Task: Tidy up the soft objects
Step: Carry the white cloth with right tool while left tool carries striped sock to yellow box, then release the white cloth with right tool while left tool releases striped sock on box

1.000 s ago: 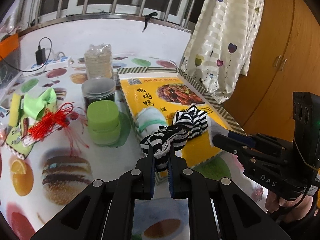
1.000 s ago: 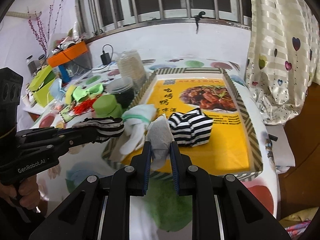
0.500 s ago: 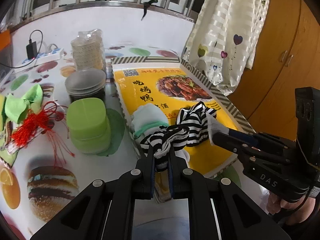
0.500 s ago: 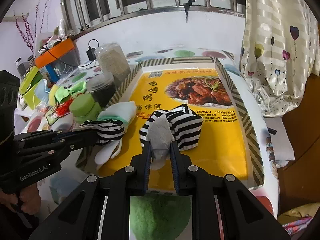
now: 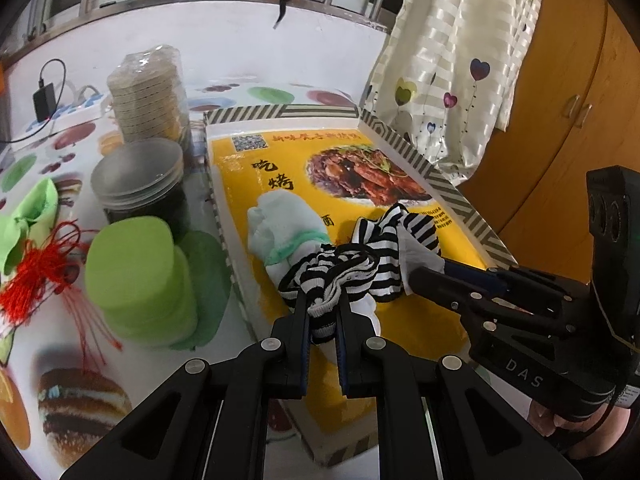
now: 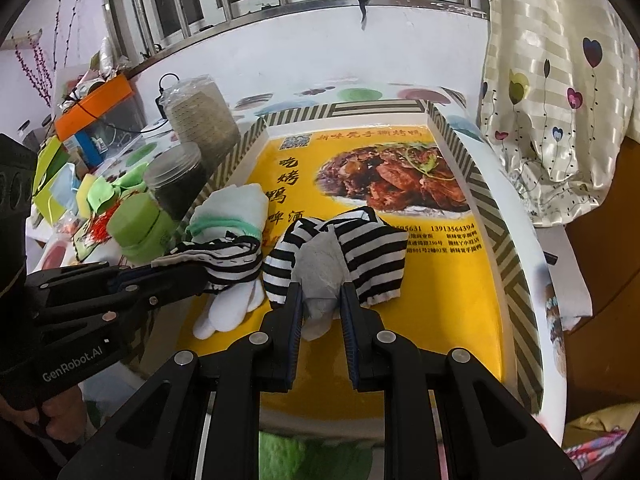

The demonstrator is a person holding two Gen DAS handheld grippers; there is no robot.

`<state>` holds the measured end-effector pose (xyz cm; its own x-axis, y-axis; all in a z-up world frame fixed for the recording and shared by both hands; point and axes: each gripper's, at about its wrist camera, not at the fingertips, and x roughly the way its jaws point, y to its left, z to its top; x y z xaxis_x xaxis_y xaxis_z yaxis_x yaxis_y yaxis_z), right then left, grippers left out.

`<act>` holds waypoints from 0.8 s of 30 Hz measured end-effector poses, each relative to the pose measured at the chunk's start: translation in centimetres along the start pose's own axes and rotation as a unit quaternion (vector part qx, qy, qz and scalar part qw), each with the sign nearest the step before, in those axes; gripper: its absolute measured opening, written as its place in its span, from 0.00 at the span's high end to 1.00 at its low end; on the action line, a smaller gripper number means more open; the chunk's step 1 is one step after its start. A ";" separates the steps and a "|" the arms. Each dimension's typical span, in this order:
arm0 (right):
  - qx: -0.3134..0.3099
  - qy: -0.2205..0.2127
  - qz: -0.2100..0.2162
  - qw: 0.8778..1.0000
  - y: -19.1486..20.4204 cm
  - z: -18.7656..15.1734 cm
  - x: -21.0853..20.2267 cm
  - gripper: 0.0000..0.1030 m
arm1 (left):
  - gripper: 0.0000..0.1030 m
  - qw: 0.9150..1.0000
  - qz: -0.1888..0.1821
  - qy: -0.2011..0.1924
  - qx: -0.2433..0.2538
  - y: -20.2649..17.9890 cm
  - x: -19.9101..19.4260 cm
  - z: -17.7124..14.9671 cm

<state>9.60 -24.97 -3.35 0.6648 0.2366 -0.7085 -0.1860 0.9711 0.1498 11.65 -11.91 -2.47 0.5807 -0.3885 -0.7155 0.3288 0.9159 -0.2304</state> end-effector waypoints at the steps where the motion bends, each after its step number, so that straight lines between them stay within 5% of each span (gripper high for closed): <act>1: 0.000 0.000 -0.001 1.000 -0.1 0.2 0.1 0.81 | 0.90 1.000 0.000 0.000 0.000 -0.1 0.1 0.1; 10: 0.011 -0.010 -0.007 1.000 -0.8 1.7 0.7 0.81 | 0.89 1.000 0.005 -0.002 0.001 -0.4 2.0 1.8; 12: 0.011 -0.010 -0.006 1.000 -0.8 1.7 0.7 0.80 | 0.82 1.000 0.006 -0.005 0.002 -0.4 2.2 2.0; 18: 0.005 -0.025 -0.007 1.000 -0.3 1.3 -0.4 0.59 | 0.67 1.000 -0.004 -0.013 0.006 -0.9 1.4 2.1; 24: 0.006 -0.032 -0.011 0.999 -0.1 1.0 -1.3 0.59 | 0.66 1.000 0.001 -0.020 0.009 -1.1 0.3 1.7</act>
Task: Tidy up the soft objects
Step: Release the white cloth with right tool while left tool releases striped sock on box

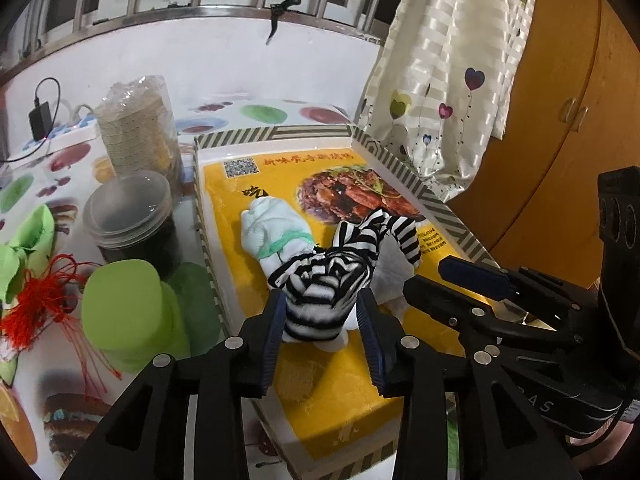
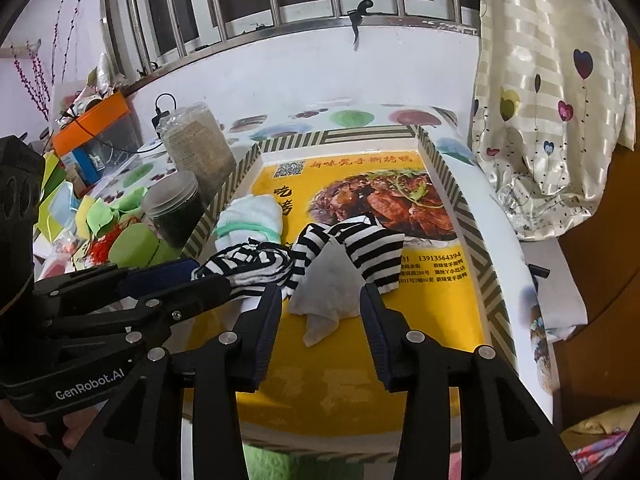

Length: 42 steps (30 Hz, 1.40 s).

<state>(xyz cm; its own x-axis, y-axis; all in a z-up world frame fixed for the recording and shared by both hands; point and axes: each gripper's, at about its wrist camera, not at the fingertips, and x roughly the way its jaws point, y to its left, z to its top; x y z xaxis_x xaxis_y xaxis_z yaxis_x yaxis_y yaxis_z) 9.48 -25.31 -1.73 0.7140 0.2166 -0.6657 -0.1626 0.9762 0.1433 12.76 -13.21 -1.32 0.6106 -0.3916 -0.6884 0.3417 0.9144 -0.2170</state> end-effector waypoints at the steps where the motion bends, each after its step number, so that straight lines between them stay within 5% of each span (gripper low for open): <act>1: 0.000 -0.001 0.000 1.000 0.1 0.0 -0.2 0.59 | 0.66 1.000 0.001 -0.002 0.000 0.0 -0.2 0.0; 13: -0.019 -0.018 -0.002 1.000 2.4 -0.9 -2.3 0.59 | 0.66 1.000 0.015 -0.026 0.002 -0.3 -3.3 -1.3; 42: -0.097 -0.019 0.085 0.991 11.4 -2.7 -4.1 0.59 | 0.66 0.993 0.086 -0.054 -0.063 5.0 -11.8 -5.9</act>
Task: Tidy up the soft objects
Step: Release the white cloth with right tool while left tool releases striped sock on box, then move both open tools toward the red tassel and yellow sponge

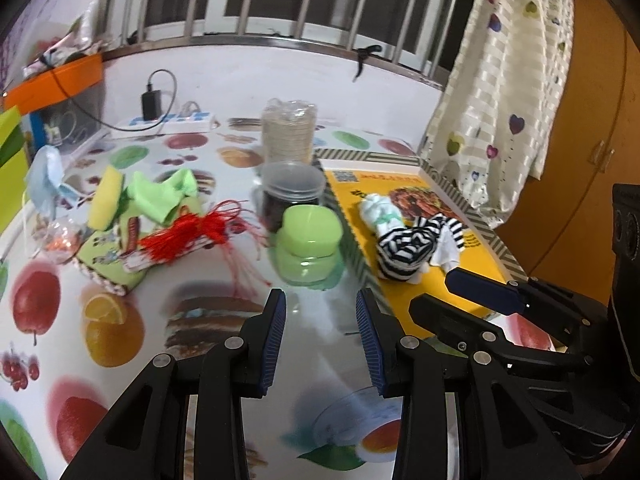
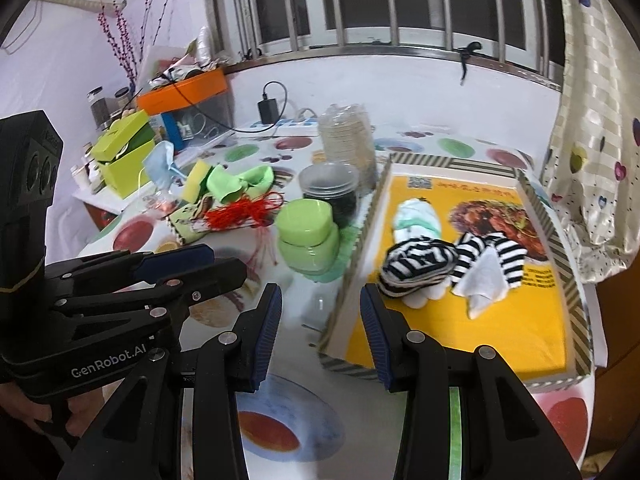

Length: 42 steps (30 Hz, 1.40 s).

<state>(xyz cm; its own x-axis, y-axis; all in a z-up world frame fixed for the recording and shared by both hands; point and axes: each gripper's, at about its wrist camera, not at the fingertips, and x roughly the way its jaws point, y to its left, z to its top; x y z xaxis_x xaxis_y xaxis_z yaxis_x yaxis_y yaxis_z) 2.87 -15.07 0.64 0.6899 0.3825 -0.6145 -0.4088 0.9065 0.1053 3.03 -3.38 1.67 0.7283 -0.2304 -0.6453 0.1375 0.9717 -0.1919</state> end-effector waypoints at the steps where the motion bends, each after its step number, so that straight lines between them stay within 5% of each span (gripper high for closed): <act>1: -0.002 0.001 0.002 1.000 0.2 0.1 0.2 0.59 | 0.66 1.000 0.003 0.000 -0.003 0.3 -0.1 -0.1; 42: -0.070 0.024 0.071 0.995 6.7 4.3 7.2 0.59 | 0.66 0.994 0.091 -0.005 -0.068 9.5 -0.1 0.9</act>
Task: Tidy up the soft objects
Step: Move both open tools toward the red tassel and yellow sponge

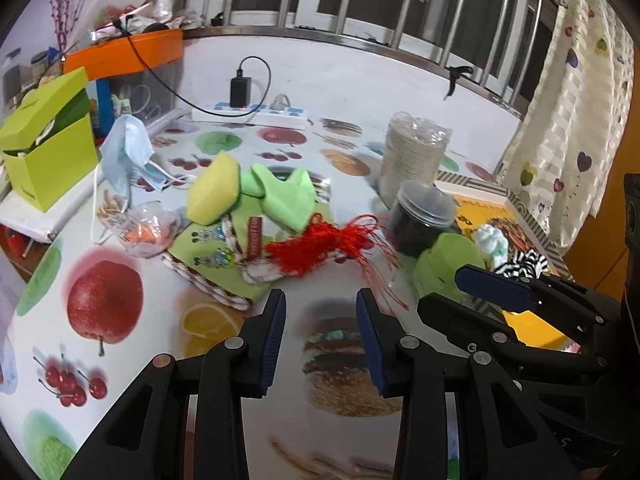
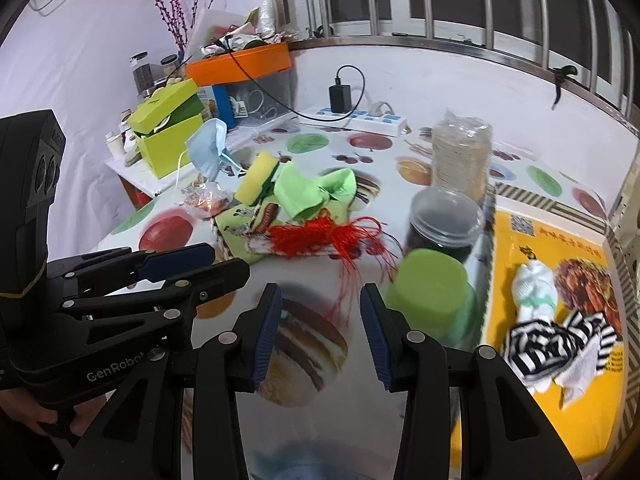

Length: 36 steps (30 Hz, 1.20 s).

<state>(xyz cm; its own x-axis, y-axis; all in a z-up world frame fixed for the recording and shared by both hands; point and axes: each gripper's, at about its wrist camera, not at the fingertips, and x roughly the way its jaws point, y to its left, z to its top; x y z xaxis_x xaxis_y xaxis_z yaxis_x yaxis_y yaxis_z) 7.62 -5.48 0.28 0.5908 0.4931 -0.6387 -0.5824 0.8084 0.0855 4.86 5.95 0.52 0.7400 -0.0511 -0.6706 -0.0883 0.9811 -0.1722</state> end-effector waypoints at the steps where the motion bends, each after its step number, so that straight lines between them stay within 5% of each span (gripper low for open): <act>1: -0.002 0.001 0.003 1.000 0.1 0.2 0.3 0.59 | 0.66 1.000 0.001 0.000 -0.002 0.3 0.1 0.2; 27: 0.040 0.036 -0.011 0.998 -0.5 4.2 8.1 0.59 | 0.65 0.999 0.028 0.003 -0.045 7.9 4.8 3.7; 36: 0.035 0.038 -0.049 0.997 -0.2 5.0 9.0 0.59 | 0.53 0.999 0.026 0.003 -0.036 9.0 6.9 5.6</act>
<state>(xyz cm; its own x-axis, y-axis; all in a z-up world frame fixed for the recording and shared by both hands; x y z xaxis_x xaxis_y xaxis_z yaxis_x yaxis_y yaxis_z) 15.88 0.39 -1.63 0.5971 0.3873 -0.7025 -0.4825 0.8730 0.0713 12.90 15.47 -1.60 0.7293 -0.0019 -0.6842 -0.1742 0.9665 -0.1884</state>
